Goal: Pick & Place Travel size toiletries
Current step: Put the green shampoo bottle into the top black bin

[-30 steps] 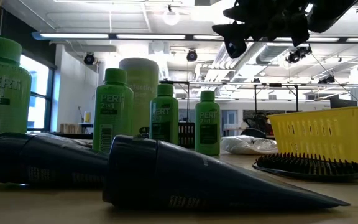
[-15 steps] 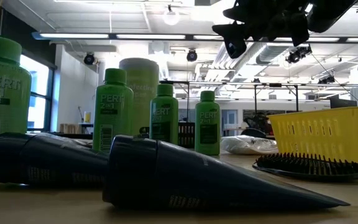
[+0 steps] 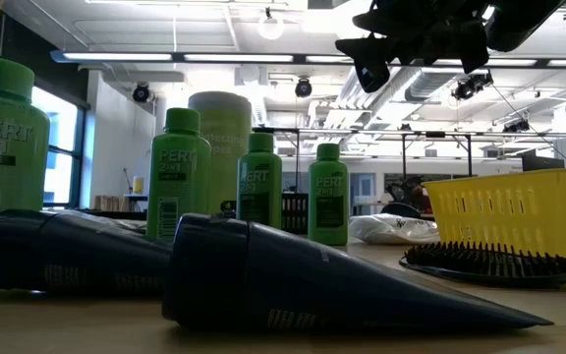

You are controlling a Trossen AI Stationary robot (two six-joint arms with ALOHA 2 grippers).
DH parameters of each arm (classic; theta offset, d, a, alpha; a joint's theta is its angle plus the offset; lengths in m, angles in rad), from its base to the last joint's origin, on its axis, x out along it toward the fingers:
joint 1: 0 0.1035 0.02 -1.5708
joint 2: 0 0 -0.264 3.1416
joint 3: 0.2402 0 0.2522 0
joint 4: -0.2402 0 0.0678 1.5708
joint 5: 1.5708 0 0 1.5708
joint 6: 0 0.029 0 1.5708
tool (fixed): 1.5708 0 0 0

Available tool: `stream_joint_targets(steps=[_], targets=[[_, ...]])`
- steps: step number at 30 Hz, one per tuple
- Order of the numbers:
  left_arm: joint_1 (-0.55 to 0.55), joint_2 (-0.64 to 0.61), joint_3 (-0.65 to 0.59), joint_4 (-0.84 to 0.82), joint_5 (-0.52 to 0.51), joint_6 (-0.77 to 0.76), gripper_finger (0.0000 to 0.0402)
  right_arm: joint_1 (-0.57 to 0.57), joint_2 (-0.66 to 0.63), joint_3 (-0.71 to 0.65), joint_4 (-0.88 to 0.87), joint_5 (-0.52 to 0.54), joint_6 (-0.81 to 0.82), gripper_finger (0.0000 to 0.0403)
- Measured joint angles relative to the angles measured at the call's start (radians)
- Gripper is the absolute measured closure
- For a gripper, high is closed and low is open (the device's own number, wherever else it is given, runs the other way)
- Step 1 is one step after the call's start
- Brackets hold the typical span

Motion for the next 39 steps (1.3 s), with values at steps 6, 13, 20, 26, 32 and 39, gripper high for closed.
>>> stream_joint_targets(steps=[6,13,20,26,32,39], targets=[[0.0,0.0,0.0,-0.001,-0.098,0.108,0.0318,0.0,0.0,0.0,0.0,0.0,0.0,0.0216],[0.0,0.0,0.0,-0.001,-0.264,0.267,0.0318,0.0,0.0,0.0,0.0,0.0,0.0,0.0216],[0.002,0.0,0.0,-0.001,-0.552,0.454,0.0318,0.0,0.0,0.0,0.0,0.0,0.002,0.0216],[0.088,-0.001,0.0,-0.001,-0.627,0.571,0.0318,0.0,0.0,0.0,0.0,0.0,0.003,0.0216],[0.262,-0.001,0.0,0.021,-0.598,0.822,0.0318,0.0,0.0,0.0,0.0,0.0,0.003,0.0216],[0.441,-0.001,0.0,0.143,-0.537,1.216,0.0318,0.0,0.0,0.0,0.0,0.0,0.004,0.0216]])
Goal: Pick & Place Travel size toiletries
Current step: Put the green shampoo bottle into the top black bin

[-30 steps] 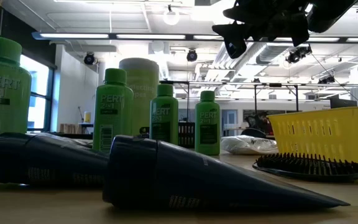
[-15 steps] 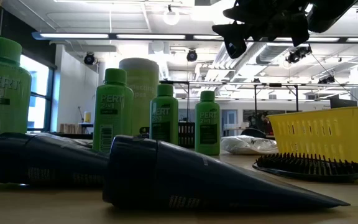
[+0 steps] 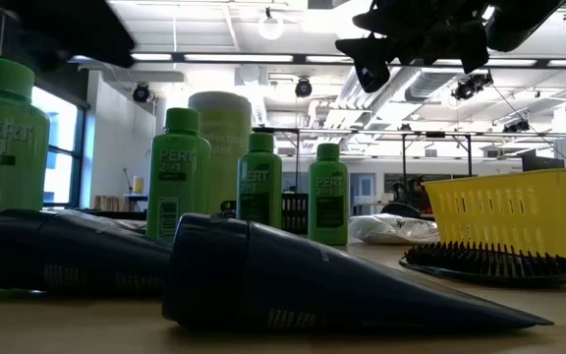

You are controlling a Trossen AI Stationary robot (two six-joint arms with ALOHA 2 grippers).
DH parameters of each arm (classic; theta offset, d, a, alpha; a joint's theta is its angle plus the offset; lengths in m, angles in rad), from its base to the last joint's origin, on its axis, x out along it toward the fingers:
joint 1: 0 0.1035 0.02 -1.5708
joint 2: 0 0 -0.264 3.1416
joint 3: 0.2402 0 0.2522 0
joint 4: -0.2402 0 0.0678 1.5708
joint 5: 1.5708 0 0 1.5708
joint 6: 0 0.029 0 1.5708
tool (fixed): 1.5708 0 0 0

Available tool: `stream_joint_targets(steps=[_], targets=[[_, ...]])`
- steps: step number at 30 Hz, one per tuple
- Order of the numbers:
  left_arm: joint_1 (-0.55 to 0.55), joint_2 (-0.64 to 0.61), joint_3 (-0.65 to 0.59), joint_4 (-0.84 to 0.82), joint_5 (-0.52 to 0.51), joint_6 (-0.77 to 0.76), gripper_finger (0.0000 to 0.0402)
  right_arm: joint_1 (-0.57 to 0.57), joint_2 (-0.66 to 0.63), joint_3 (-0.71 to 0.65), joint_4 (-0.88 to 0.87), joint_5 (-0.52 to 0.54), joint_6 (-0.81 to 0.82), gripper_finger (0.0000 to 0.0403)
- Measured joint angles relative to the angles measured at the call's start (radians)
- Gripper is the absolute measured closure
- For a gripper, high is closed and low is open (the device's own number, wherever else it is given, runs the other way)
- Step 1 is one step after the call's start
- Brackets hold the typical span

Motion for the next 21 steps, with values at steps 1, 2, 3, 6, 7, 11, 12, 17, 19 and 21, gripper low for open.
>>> stream_joint_targets(steps=[1,2,3,6,7,11,12,17,19,21], targets=[[0.022,0.0,0.0,0.017,0.015,0.045,0.0318,0.0,0.0,0.0,0.0,0.0,0.0,0.0216],[0.043,0.0,0.0,0.032,0.022,0.089,0.0318,0.0,0.0,0.0,-0.001,0.0,0.0,0.0216],[0.064,0.0,0.0,0.046,0.031,0.128,0.0318,0.0,0.0,0.0,-0.002,0.0,0.0,0.0216],[0.121,0.0,0.0,0.086,0.043,0.236,0.0318,0.0,0.0,0.0,-0.002,0.001,0.0,0.0216],[0.139,0.0,0.0,0.096,0.043,0.269,0.0318,0.0,0.0,0.0,-0.002,0.003,-0.001,0.0216],[0.212,0.0,0.0,0.108,0.046,0.375,0.0318,0.0,0.0,0.0,-0.002,0.005,-0.002,0.0216],[0.23,0.0,0.0,0.104,0.057,0.393,0.0318,0.0,0.0,0.0,-0.002,0.005,-0.002,0.0216],[0.326,0.0,0.0,0.103,0.139,0.487,0.0318,0.0,0.0,0.0,-0.002,0.013,-0.004,0.0216],[0.366,0.0,0.0,0.104,0.16,0.517,0.0318,0.0,0.0,0.0,-0.002,0.022,-0.019,0.0216],[0.407,0.0,0.0,0.112,0.173,0.546,0.0318,0.0,0.0,0.0,-0.002,0.043,-0.037,0.0216]])
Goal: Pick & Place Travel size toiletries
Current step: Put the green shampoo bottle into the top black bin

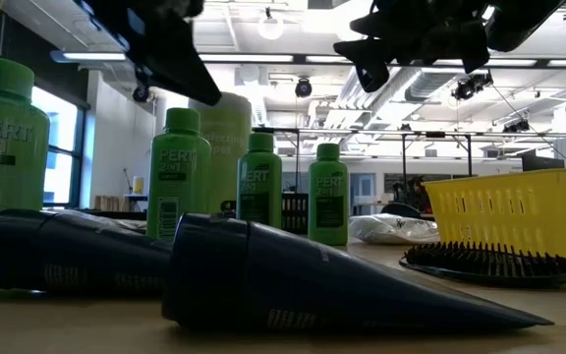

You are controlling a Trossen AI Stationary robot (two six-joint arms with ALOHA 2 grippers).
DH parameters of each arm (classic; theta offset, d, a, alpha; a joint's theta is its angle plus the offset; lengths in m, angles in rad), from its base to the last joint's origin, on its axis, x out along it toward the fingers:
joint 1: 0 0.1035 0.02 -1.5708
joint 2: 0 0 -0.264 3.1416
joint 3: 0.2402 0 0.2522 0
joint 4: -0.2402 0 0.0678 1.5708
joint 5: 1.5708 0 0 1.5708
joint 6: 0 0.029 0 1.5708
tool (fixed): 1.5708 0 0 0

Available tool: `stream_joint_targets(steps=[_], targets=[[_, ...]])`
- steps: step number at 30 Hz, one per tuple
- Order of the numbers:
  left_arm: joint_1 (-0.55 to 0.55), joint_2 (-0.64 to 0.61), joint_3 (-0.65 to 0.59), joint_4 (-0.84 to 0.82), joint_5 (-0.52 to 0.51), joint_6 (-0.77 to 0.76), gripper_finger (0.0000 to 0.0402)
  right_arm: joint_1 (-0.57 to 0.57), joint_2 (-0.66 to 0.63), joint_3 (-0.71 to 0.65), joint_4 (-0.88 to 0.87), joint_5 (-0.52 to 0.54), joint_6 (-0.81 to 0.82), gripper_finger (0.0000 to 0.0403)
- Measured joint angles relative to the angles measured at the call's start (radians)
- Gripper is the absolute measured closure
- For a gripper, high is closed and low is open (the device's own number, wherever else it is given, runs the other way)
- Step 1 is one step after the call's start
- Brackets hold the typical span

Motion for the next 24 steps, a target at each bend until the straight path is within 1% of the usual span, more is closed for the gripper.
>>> stream_joint_targets(steps=[2,4,10,12,14,16,19,24], targets=[[0.039,0.0,0.0,0.016,0.006,0.045,0.0318,-0.001,0.0,0.0,0.0,0.033,-0.02,0.0216],[0.081,0.0,0.0,0.027,0.044,0.113,0.0318,-0.005,0.0,0.0,-0.002,0.068,-0.041,0.0216],[0.206,0.0,0.0,0.045,0.209,0.278,0.0318,-0.047,0.0,0.0,0.0,0.152,-0.09,0.0216],[0.239,0.0,-0.001,0.083,0.261,0.335,0.0318,-0.066,0.0,0.0,0.0,0.161,-0.091,0.0216],[0.267,0.0,-0.016,0.16,0.305,0.386,0.0318,-0.085,0.0,0.0,0.0,0.16,-0.088,0.0216],[0.29,0.0,-0.044,0.244,0.333,0.411,0.0318,-0.101,0.0,0.0,-0.002,0.161,-0.063,0.0216],[0.323,0.0,-0.084,0.328,0.356,0.417,0.0318,-0.116,0.0,0.0,-0.025,0.148,-0.017,0.0216],[0.347,-0.011,-0.101,0.34,0.452,0.419,0.0318,-0.118,0.0,0.0,-0.046,0.145,0.026,0.0216]])
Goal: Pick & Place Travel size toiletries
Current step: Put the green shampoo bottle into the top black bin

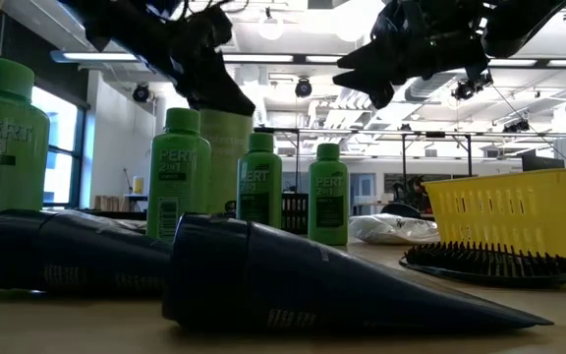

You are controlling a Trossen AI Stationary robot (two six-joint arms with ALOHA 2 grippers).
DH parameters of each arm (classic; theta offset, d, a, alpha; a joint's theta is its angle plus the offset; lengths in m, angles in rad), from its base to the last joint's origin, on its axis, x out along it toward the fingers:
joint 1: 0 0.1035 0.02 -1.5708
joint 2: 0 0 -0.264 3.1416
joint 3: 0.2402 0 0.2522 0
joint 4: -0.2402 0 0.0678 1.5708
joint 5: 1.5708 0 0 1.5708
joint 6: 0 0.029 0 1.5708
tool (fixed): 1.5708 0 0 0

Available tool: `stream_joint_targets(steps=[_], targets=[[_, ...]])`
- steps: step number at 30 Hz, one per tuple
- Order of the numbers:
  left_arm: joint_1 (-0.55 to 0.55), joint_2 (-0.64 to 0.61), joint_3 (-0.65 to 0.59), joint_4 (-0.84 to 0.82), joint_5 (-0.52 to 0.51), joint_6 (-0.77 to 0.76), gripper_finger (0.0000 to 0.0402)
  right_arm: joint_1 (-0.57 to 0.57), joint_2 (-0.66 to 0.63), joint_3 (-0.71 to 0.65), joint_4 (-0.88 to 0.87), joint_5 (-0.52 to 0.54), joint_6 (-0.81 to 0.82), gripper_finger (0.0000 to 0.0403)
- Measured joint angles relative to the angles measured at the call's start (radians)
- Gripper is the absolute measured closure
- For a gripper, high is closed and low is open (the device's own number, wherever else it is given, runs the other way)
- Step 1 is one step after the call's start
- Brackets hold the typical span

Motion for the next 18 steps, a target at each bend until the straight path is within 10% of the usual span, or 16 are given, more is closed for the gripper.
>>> stream_joint_targets(steps=[18], targets=[[-0.004,-0.308,-0.002,-0.199,0.224,0.18,0.0318,0.026,0.0,0.0,0.055,0.008,0.153,0.0216]])
